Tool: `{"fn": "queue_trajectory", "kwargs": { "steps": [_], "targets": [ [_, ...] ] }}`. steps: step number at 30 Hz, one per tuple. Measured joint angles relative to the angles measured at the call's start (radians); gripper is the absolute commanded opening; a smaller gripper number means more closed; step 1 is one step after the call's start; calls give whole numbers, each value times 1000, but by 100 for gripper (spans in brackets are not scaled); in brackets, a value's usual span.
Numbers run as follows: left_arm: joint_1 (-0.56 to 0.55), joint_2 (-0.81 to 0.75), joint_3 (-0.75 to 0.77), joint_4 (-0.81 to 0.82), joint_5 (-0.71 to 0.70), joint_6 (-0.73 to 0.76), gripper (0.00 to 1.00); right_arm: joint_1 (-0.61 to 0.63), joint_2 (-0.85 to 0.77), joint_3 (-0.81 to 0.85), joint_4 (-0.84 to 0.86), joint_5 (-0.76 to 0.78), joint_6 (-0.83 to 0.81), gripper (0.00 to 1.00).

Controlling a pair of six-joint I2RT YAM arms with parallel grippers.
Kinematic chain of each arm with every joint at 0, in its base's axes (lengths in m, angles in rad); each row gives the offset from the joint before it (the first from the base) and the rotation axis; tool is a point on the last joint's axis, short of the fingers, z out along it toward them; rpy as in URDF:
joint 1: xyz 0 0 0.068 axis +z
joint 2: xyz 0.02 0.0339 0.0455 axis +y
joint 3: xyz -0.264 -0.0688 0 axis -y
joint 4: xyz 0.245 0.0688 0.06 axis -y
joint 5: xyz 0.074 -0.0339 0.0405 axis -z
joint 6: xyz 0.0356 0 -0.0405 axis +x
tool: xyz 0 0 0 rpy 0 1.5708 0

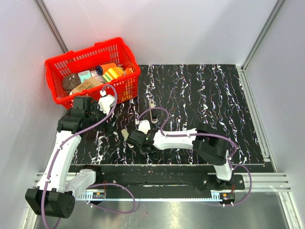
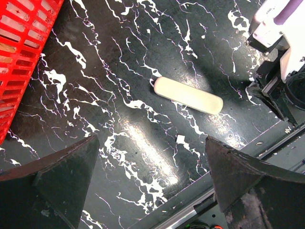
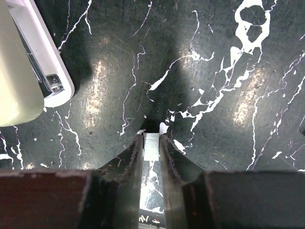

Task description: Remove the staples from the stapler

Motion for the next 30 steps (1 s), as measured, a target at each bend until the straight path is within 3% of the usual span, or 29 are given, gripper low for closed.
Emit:
{"fn": "queue_trajectory", "kwargs": {
  "steps": [6,16,21,30],
  "targets": [
    [0,0,0,0,-1,0,99,4,2,4,-29,23,7,12],
    [0,0,0,0,-1,0,99,1,-52,8,-124,78,27,8],
    [0,0,0,0,0,0,99,-44,-220,-40,-112,27,55,7],
    [0,0,0,0,20,15,99,-220,-548,-275,32,-179,86,6]
  ]
}}
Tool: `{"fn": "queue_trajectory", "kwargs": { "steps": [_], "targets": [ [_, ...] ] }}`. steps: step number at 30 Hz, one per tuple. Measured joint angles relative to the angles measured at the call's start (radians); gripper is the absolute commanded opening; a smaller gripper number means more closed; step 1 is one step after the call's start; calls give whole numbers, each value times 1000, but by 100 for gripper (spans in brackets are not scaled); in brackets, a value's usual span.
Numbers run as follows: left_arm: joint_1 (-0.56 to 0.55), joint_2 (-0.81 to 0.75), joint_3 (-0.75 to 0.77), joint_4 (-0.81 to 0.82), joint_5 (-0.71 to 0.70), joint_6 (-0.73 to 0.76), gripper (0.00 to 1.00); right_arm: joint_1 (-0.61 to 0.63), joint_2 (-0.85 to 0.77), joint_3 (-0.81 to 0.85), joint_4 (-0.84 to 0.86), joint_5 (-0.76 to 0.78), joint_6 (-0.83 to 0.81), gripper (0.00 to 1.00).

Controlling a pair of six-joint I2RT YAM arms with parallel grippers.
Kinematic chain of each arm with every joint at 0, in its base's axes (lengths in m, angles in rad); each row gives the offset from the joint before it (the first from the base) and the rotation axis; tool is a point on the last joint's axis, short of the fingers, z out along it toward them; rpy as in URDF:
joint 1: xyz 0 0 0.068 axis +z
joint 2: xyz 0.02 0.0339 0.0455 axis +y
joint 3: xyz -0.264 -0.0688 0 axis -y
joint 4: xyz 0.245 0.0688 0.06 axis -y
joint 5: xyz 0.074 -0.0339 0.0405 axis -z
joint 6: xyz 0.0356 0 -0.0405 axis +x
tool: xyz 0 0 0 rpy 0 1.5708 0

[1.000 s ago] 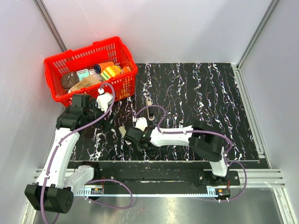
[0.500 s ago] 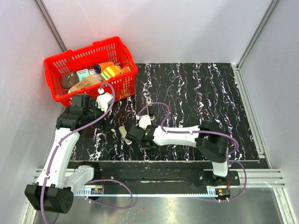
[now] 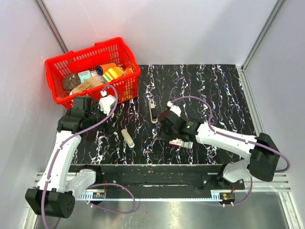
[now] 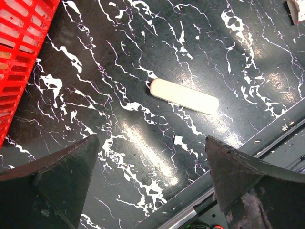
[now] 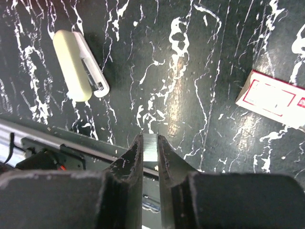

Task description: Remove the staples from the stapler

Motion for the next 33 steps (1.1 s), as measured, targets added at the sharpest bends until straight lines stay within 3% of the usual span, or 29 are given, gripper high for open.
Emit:
{"fn": "queue_trajectory", "kwargs": {
  "steps": [16,23,28,33],
  "targets": [
    [-66,26,-14,-8,146,6,99,-132,-39,-171,303,-352,134,5],
    [-68,22,-40,1,169,-1,99,-177,33,-322,552,-512,269,4],
    [-95,9,-58,0,182,3,99,-178,47,-323,569,-544,283,3],
    [-112,8,-58,5,183,3,99,-179,35,-232,405,-457,208,0]
  ]
}}
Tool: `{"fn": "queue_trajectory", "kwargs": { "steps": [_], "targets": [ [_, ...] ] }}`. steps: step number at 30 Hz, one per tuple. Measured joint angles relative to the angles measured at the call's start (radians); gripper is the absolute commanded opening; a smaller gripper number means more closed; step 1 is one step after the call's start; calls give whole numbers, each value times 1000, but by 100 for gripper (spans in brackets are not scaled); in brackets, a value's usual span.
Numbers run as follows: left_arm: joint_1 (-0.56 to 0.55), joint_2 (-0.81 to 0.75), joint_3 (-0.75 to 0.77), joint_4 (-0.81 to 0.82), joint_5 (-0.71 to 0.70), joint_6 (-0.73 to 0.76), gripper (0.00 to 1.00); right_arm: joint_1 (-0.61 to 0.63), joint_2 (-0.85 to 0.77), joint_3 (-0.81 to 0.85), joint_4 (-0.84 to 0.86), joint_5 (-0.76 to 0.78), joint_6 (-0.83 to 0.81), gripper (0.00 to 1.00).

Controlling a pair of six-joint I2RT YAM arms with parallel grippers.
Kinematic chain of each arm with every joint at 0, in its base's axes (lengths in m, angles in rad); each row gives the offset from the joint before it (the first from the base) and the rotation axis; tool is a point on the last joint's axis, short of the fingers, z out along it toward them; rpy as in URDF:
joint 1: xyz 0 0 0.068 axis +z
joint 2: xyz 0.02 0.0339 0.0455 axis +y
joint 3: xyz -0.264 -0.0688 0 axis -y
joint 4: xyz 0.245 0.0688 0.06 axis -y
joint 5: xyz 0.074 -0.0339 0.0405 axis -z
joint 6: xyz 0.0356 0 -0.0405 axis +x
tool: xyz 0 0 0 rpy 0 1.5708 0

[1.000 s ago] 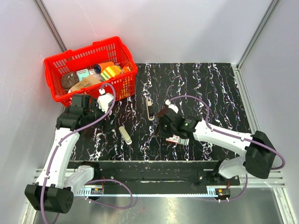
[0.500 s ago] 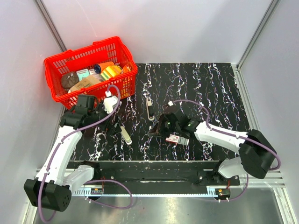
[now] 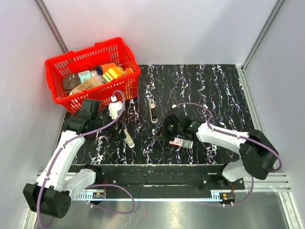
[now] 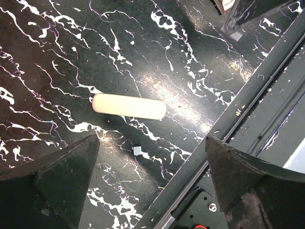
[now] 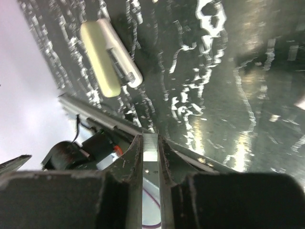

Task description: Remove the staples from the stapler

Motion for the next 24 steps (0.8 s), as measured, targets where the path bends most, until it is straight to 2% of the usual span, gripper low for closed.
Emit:
{"fn": "queue_trajectory", "kwargs": {
  "steps": [6,14,18,24],
  "targets": [
    [0,-2,-11,11,-7,1,99,-3,-104,43,-307,232,-65,0],
    [0,-2,-18,16,-22,5,99,-5,-345,-74,-572,446,-26,1],
    [0,-2,-18,17,-23,4,99,-5,-339,-84,-630,496,-19,2],
    [0,-2,-18,18,-31,4,99,-5,-244,-84,-667,548,-19,3]
  ]
}}
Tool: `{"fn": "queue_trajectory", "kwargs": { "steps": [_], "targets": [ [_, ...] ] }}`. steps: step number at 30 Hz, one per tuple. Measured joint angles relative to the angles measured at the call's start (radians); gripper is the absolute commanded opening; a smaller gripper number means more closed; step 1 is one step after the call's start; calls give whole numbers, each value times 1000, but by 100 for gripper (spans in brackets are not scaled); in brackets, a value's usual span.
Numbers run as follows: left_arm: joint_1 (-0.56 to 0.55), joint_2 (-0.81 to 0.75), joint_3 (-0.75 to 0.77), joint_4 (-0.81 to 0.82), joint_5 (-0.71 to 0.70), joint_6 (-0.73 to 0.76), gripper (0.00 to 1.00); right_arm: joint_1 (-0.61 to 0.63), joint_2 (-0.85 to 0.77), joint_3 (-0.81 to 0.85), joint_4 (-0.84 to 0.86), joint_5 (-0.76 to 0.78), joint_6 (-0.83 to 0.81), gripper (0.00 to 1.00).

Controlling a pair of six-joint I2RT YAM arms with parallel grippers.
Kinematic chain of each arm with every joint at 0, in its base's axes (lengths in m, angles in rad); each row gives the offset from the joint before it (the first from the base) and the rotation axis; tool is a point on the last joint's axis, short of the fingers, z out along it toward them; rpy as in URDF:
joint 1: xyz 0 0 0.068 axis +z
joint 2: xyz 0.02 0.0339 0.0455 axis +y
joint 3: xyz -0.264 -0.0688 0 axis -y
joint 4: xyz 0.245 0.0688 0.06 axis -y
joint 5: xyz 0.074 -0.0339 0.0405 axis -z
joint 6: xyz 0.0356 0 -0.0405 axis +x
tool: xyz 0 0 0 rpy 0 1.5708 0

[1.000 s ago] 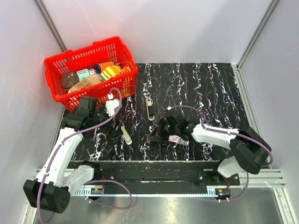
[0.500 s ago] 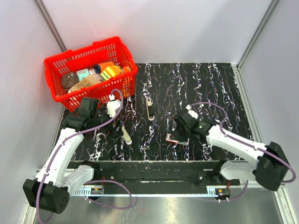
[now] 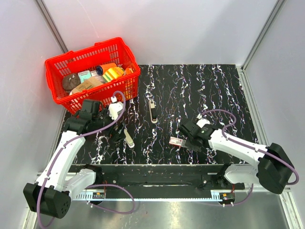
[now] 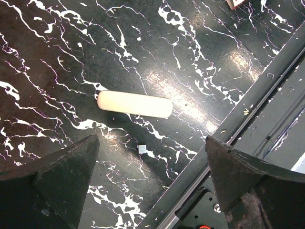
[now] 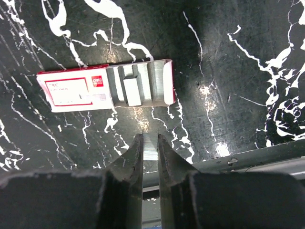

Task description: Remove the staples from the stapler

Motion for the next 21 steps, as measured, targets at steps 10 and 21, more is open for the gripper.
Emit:
{"fn": "queue_trajectory", "kwargs": {
  "steps": [10,21],
  "targets": [
    [0,0,0,0,-19,1,99,-3,70,15,6,47,-2,6],
    [0,0,0,0,-35,8,99,-45,151,31,50,53,-23,6]
  ]
}}
